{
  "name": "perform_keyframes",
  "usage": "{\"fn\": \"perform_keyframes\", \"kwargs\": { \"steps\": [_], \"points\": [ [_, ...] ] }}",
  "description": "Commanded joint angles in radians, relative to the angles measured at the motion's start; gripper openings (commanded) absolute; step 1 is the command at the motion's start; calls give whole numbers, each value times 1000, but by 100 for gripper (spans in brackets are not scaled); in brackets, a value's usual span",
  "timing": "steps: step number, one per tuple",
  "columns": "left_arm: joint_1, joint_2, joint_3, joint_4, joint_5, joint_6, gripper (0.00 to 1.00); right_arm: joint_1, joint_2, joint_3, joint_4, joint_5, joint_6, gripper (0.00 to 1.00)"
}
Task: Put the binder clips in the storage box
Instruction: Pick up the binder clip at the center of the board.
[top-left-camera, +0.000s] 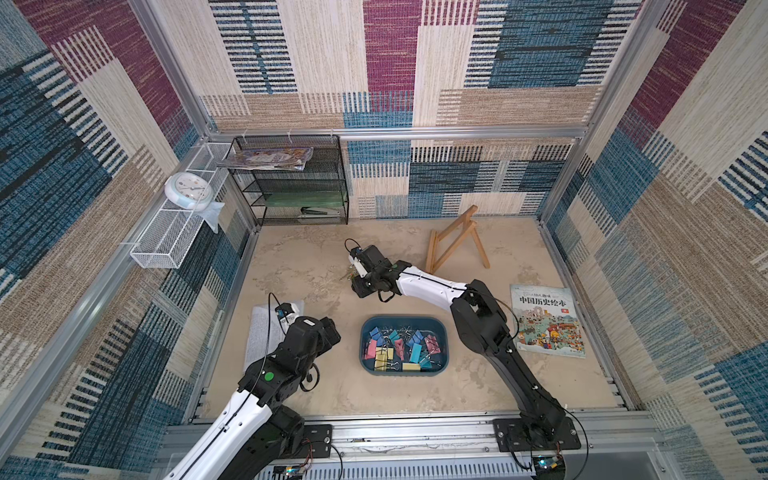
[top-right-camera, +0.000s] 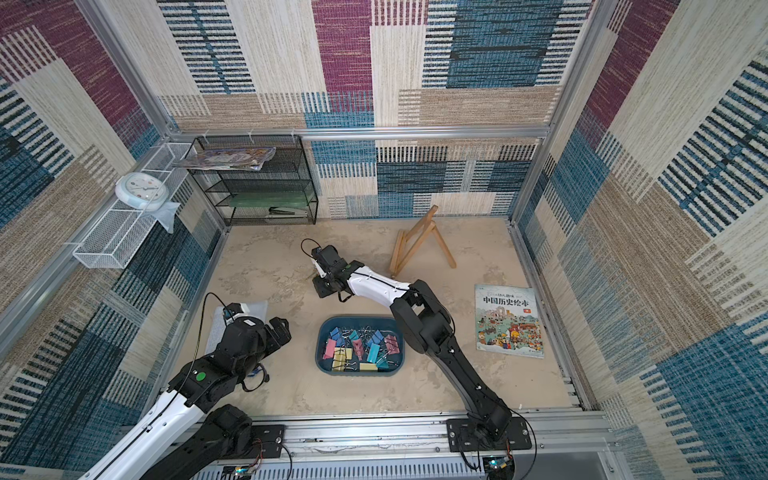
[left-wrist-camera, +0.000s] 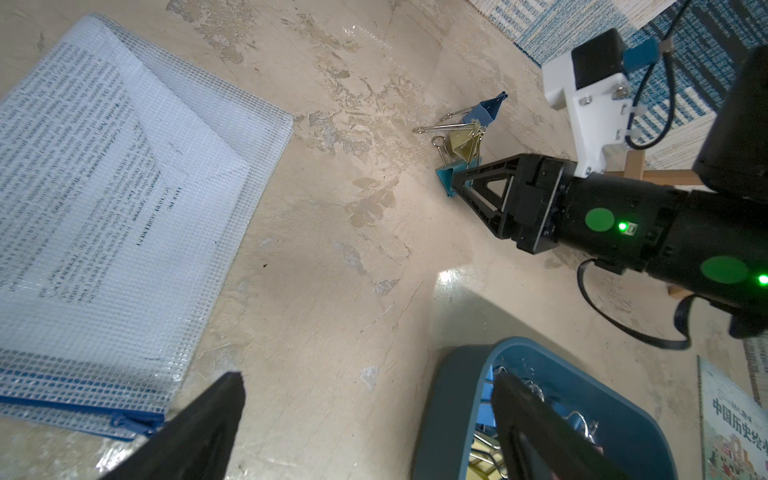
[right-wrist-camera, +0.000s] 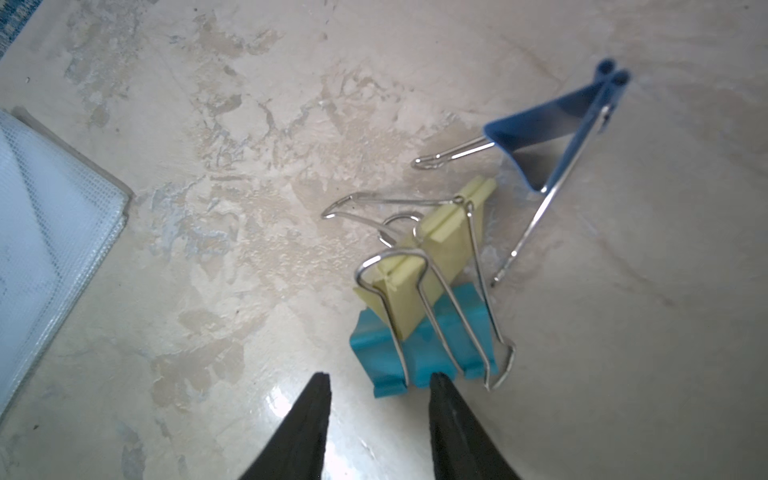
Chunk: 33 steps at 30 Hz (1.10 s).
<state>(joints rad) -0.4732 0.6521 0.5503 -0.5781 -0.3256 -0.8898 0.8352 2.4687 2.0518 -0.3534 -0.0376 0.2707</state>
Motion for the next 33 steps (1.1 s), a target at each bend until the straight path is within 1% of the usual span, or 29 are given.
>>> {"fn": "perform_keyframes", "kwargs": {
  "steps": [1,3,6,9,14,17,18,20,23,29,33],
  "points": [
    [2,0,5,23,-4,18,97,-1,18,23,-25,-2,40,43],
    [2,3,8,25,-7,22,97,-2,22,22,-18,28,60,48],
    [2,6,8,27,-12,25,97,-5,32,24,-6,62,55,53],
    [2,7,7,28,-12,25,97,-5,43,45,-18,100,50,55],
    [3,7,5,28,-14,25,97,-7,49,48,-7,121,37,60],
    [2,7,5,29,-13,24,97,-7,63,57,-4,139,36,61],
    [2,7,5,31,-14,22,97,-8,68,63,-5,144,38,63],
    [1,9,3,33,-13,20,97,-7,81,82,-10,145,47,73],
    [2,11,2,36,-12,20,97,-7,97,99,-8,159,81,79],
    [2,12,-1,40,-7,14,97,-7,124,102,15,226,207,80],
    [2,6,3,28,-10,21,97,-7,152,116,7,280,242,80]
  ]
}}
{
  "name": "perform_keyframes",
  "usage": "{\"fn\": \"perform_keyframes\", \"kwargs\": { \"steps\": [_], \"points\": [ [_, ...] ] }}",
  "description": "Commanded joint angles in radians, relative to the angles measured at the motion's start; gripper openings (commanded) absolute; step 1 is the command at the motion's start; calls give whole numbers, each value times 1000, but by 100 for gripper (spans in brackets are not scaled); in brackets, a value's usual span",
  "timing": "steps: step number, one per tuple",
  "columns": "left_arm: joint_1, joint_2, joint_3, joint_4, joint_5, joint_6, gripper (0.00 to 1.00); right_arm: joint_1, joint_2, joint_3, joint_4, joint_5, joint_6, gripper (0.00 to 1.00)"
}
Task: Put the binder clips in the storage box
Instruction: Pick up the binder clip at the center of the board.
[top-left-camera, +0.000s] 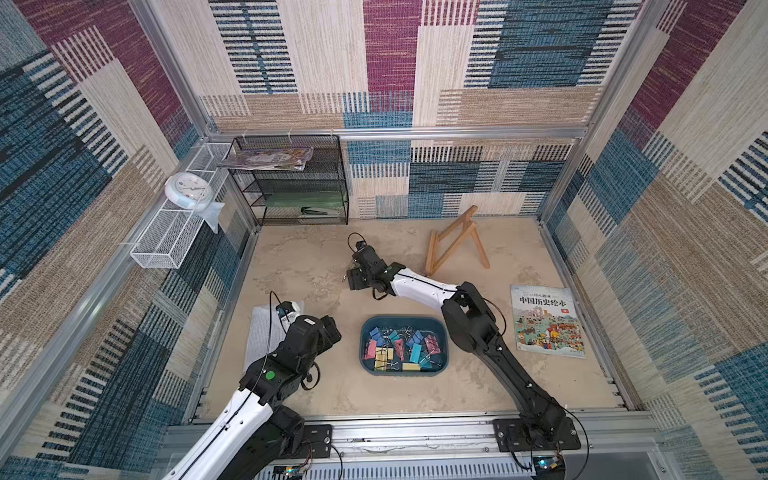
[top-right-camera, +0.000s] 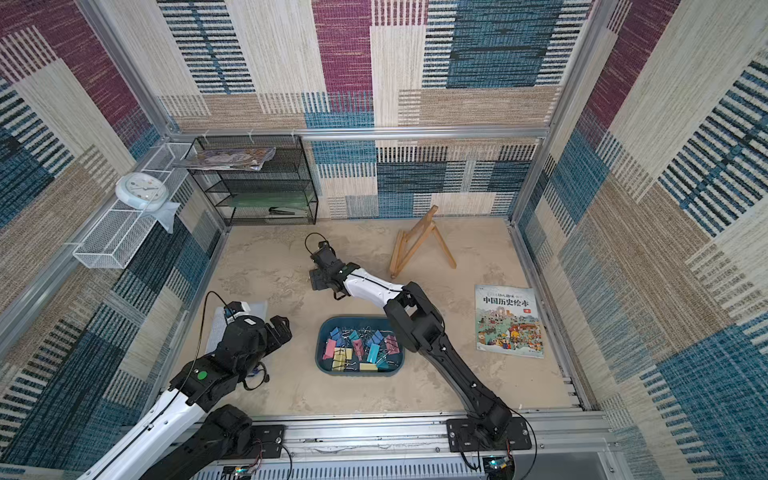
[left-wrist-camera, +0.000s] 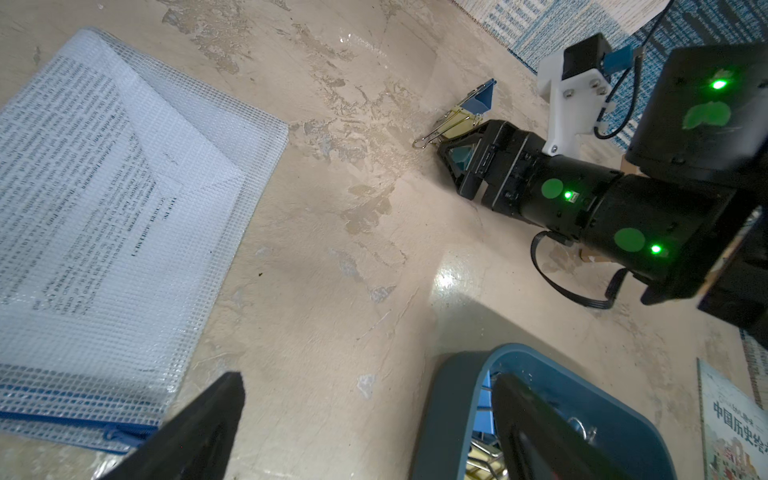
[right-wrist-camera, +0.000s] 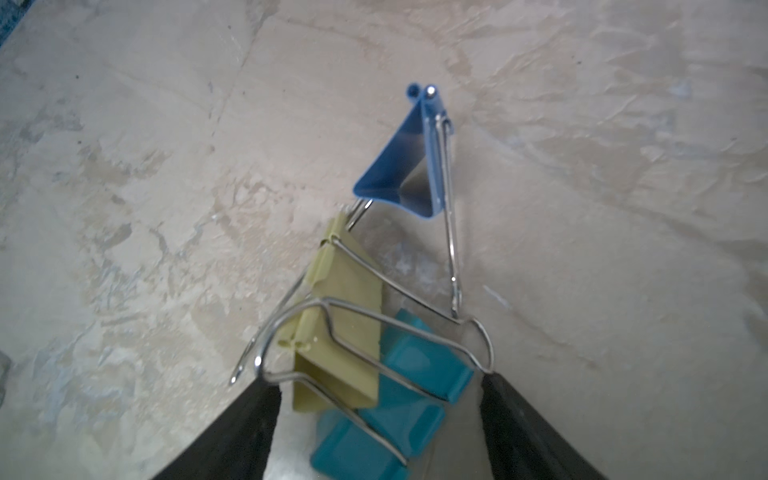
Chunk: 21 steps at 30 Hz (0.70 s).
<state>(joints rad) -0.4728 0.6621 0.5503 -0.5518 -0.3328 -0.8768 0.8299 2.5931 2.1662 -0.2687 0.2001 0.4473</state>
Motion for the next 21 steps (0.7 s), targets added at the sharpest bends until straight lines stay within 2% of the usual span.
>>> {"fn": "perform_keyframes", "kwargs": {
  "steps": [1,5,10,21],
  "points": [
    [2,-7,4,-3,-4,9,97,-2,33,7,-85,48,66,79],
    [1,-20,2,-9,-14,12,97,-1,32,-7,-114,74,57,67],
    [1,-19,-1,-2,-10,7,97,-2,-7,-64,-133,44,20,53],
    [1,-31,0,-14,-3,-3,97,-2,-172,-278,-92,11,-24,42]
  ]
}}
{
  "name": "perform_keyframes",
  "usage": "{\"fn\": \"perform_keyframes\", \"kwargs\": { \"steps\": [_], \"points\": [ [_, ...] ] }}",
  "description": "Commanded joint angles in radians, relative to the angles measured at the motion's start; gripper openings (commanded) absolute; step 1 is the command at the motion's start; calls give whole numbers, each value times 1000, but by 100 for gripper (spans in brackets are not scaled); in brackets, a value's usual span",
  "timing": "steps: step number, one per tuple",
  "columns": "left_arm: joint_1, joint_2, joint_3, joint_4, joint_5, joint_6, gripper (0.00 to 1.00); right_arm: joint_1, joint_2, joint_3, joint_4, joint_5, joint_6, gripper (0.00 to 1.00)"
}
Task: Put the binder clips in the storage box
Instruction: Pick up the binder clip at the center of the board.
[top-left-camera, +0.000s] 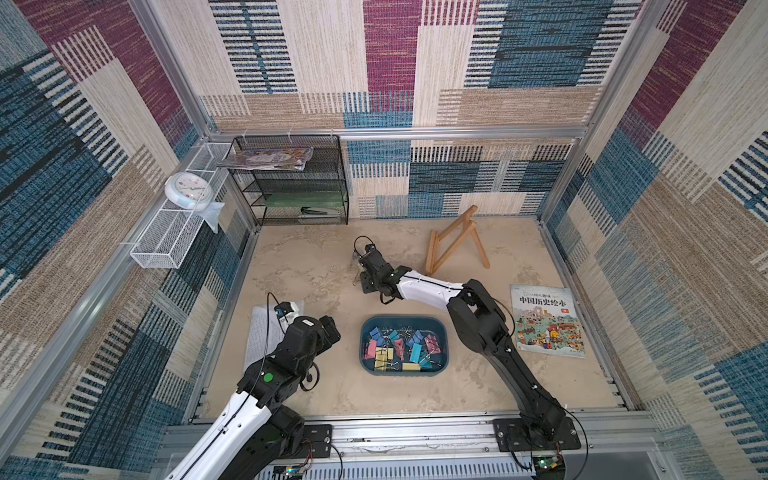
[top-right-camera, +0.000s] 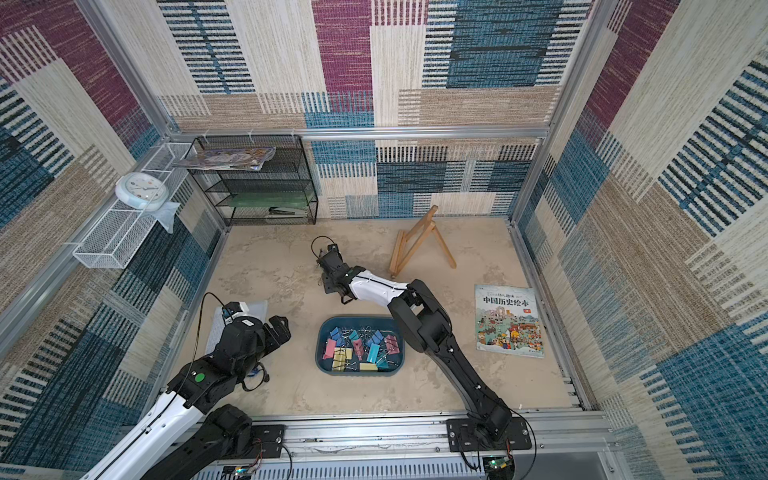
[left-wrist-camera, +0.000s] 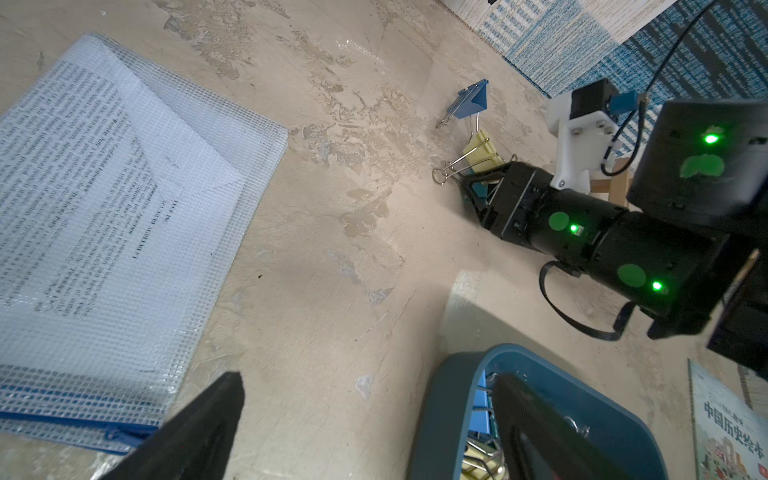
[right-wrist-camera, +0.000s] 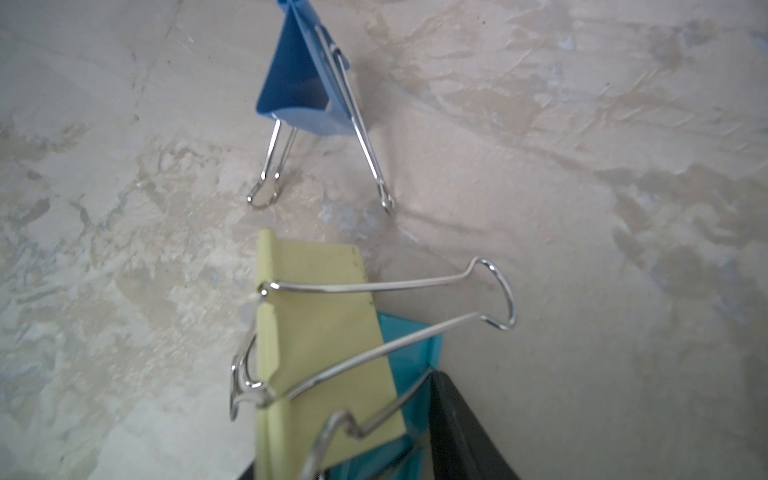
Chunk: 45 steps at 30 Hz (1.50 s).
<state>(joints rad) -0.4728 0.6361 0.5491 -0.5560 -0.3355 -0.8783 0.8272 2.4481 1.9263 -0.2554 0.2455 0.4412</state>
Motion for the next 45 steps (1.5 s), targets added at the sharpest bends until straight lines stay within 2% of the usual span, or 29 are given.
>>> {"fn": "perform_keyframes", "kwargs": {
  "steps": [1,7,13,16,20,25,30,35,38,45],
  "points": [
    [2,-8,2,-10,0,-3,97,0,-52,-58,-96,-39,-29,41],
    [1,-13,6,-16,1,-6,98,1,-159,-120,-101,-36,-134,36],
    [1,-7,-4,10,18,-6,97,9,-179,-95,-234,108,-324,36],
    [2,23,-2,36,46,4,97,10,-161,-62,-314,100,-443,37],
    [2,81,6,88,83,30,97,7,-123,-4,-408,62,-521,38],
    [2,253,54,206,215,131,97,3,-125,-13,-366,17,-501,36],
    [11,424,130,242,244,172,98,-2,-153,-44,-334,66,-479,33],
    [32,554,205,288,317,181,98,-27,-197,-114,-292,38,-429,35],
    [33,574,215,301,314,169,99,-40,-204,-146,-286,33,-389,32],
    [33,529,171,287,287,149,100,-40,-249,-228,-217,62,-352,11]
  ]
}}
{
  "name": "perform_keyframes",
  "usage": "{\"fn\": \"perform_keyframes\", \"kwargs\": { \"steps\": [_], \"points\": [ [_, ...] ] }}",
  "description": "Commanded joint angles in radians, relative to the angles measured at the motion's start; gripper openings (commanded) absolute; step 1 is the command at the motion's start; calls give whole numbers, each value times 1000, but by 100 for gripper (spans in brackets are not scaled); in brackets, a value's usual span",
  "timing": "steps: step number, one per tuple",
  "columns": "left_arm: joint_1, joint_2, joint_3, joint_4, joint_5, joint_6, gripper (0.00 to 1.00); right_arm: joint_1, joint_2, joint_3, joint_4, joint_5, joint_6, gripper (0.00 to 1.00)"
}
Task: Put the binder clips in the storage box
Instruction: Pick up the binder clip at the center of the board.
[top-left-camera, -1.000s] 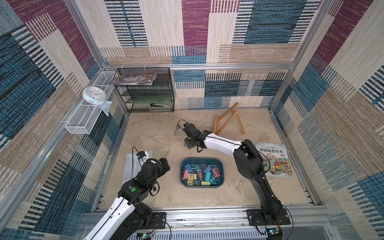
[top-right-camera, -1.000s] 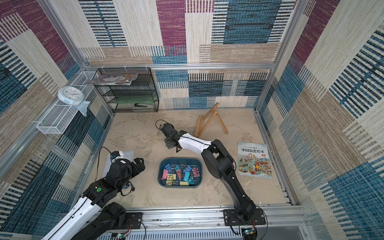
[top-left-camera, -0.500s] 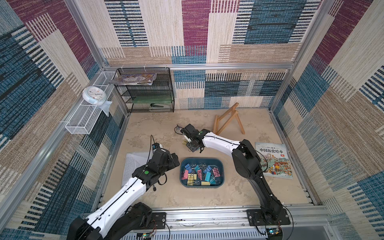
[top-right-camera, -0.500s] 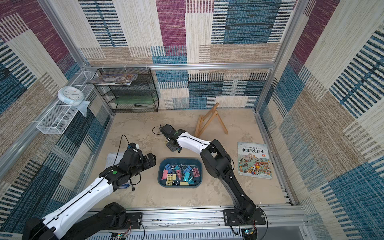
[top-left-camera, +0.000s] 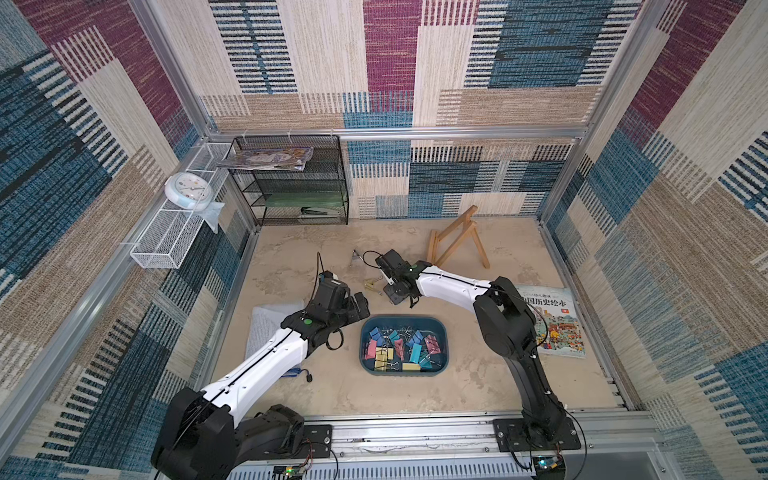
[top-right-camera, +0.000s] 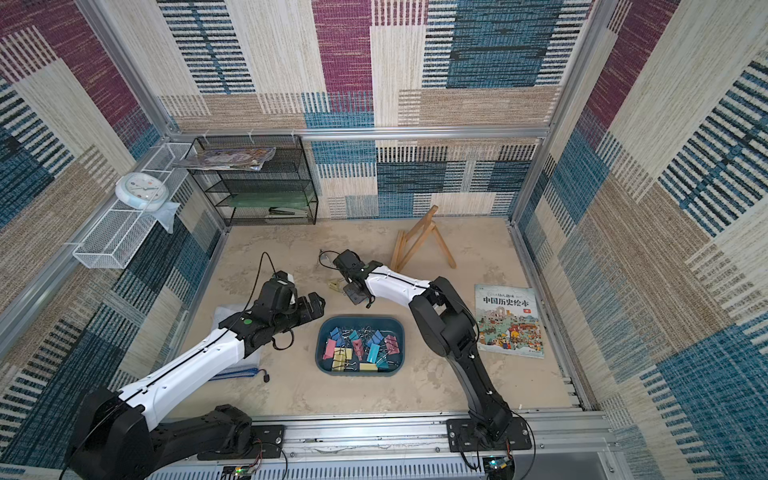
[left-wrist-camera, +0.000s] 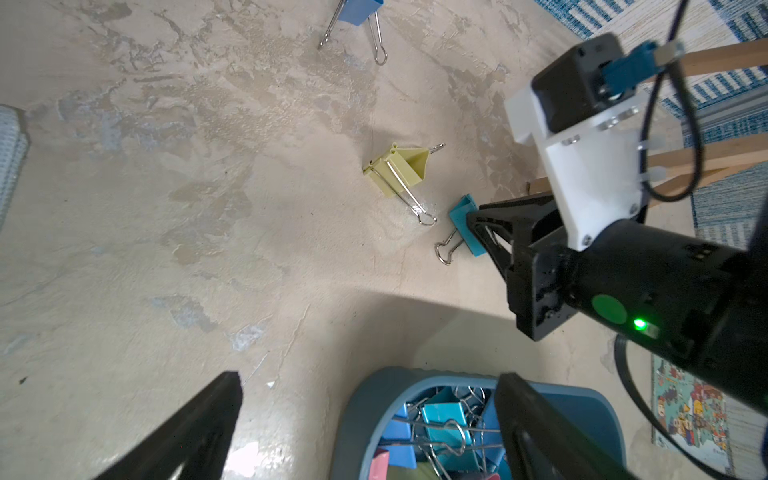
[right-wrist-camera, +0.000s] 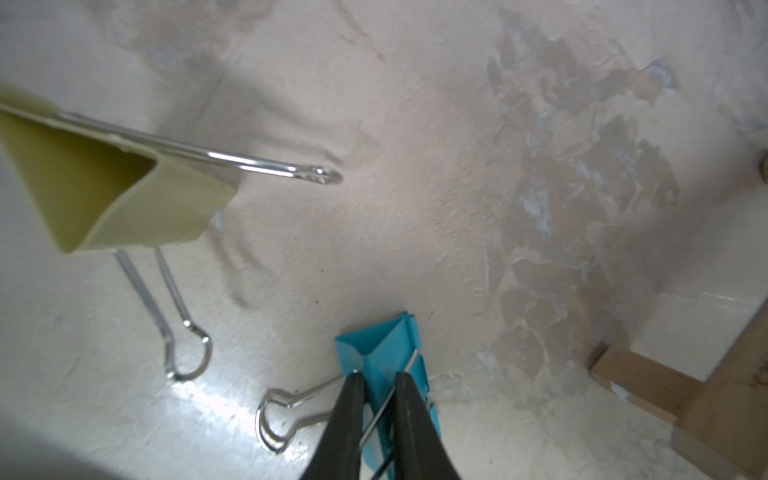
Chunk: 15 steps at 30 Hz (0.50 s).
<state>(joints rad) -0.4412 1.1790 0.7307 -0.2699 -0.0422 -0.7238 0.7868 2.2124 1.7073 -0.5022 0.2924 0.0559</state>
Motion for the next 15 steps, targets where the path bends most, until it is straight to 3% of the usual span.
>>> {"fn": "perform_keyframes", "kwargs": {
  "steps": [1,4,15],
  "points": [
    [1,-22,-18,-5,-8,-9,100,0,-19,-12,33,29,36,8],
    [1,-59,-49,-16,-11,-27,100,0,-40,-11,39,63,39,0],
    [1,-246,-123,-55,-71,-63,100,1,-249,-95,46,29,142,0]
  ]
}}
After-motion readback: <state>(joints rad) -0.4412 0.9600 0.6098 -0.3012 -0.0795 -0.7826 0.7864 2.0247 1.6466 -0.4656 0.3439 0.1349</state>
